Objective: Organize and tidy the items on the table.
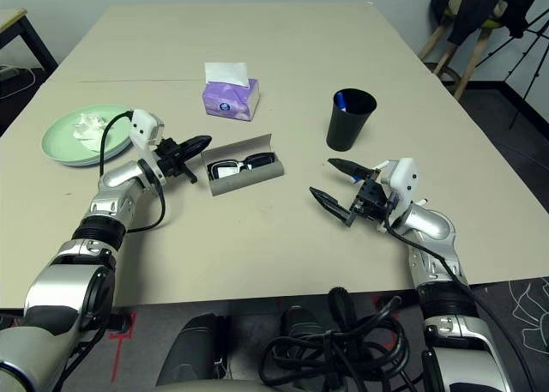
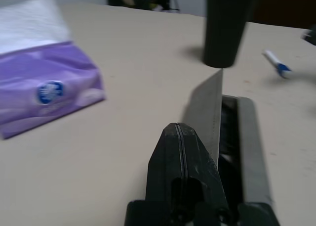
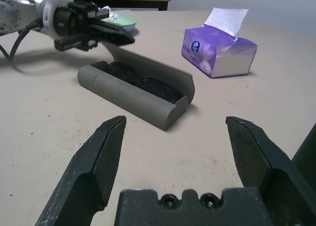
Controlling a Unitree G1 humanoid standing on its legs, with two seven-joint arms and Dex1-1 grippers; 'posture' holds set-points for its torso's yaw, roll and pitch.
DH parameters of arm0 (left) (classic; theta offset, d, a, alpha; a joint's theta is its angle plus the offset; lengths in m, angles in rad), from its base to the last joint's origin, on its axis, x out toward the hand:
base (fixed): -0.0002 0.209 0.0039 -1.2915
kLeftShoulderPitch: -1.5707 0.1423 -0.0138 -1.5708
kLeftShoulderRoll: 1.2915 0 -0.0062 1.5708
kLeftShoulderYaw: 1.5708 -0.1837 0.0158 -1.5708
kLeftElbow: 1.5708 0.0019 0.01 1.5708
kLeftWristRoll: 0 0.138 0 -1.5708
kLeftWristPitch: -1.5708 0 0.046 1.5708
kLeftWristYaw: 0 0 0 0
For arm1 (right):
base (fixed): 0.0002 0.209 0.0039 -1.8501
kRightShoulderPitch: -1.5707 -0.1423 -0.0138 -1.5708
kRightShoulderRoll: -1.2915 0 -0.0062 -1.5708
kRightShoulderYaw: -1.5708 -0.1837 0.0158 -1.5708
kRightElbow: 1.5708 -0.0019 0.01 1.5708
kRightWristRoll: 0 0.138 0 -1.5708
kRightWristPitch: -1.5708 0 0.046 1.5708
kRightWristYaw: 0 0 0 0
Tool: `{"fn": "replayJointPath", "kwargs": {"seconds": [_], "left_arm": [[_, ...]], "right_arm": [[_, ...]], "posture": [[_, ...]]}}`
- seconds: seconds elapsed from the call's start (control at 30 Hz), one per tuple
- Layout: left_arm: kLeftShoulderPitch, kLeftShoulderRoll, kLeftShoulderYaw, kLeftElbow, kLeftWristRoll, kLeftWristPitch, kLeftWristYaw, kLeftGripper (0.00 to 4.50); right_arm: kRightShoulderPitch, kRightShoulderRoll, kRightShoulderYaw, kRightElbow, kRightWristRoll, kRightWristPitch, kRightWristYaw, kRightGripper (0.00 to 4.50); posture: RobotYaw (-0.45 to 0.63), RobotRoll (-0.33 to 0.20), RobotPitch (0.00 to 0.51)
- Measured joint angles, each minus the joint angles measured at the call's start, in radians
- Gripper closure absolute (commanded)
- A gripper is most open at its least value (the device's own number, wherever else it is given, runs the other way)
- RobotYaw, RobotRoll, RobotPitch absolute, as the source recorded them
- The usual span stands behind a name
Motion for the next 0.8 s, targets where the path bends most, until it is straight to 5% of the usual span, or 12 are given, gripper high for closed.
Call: {"fn": "replayJointPath", "kwargs": {"seconds": [0.37,0.67,0.8], "left_arm": [[0.080,0.043,-0.065,-0.135,0.006,0.109,-0.108,4.48],[0.098,0.061,-0.086,-0.193,0.011,0.159,-0.125,4.48],[0.098,0.043,-0.072,-0.226,-0.006,0.167,-0.102,3.50]], "right_arm": [[-0.002,-0.012,0.020,-0.049,-0.014,0.049,-0.048,0.00],[-0.018,-0.066,0.059,-0.178,-0.024,0.266,-0.083,0.00],[-0.070,-0.111,0.083,-0.240,-0.015,0.419,-0.076,0.00]], "posture": [[0.02,0.000,0.076],[0.02,0.000,0.078],[0.03,0.000,0.080]]}}
